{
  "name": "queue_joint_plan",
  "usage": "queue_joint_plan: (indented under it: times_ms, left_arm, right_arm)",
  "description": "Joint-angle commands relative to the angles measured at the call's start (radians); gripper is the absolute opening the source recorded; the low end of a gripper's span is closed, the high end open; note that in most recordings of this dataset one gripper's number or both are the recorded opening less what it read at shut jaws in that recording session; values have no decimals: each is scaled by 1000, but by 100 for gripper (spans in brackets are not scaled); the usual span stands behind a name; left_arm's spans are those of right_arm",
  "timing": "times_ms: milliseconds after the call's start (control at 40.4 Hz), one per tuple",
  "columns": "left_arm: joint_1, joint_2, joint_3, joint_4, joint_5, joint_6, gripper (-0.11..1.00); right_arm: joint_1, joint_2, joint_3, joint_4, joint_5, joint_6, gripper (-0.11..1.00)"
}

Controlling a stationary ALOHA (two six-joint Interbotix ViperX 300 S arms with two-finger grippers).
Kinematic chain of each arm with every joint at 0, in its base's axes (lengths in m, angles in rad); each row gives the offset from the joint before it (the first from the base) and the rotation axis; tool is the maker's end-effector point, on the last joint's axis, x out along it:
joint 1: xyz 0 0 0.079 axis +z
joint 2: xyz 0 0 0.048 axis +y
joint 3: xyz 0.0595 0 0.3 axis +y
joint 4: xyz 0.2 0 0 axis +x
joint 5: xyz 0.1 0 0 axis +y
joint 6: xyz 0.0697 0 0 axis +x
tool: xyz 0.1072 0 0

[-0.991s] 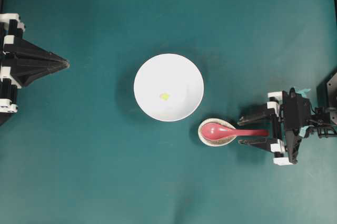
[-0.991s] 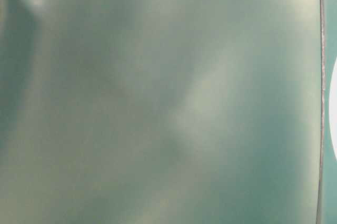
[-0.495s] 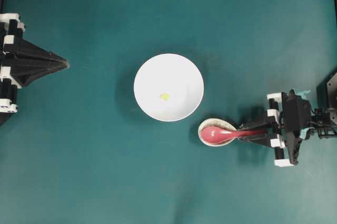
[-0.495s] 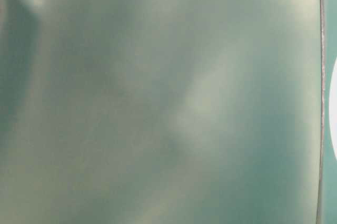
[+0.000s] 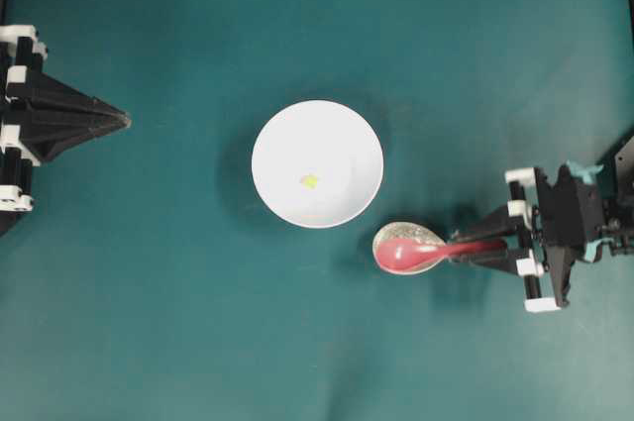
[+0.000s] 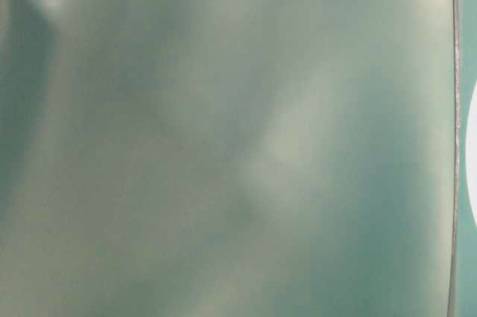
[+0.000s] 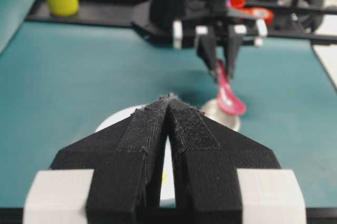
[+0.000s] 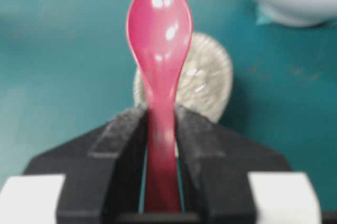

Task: Scoop the yellow hexagonal prism block from the bowl with a spoon using the right arm.
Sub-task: 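Lift the pink spoon out of the spoon rest with the right gripper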

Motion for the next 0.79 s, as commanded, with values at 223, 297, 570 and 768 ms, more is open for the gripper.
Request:
queue_joint_plan:
  times_ms: [223, 297, 570, 768]
  left_arm:
    - [2, 8, -21, 2, -3, -2, -1]
    - [2, 8, -21, 2, -2, -2, -1]
    - [2, 8, -21, 2, 0, -2, -1]
    - [3, 6, -23, 2, 5, 0, -1]
  right_arm:
    - [-156, -222, -78, 2, 307, -80, 22]
    - [-201, -270, -107, 2, 405, -83, 22]
    - [-347, -379, -241, -9, 784, -132, 22]
    - [-457, -393, -370, -9, 1080, -163, 22]
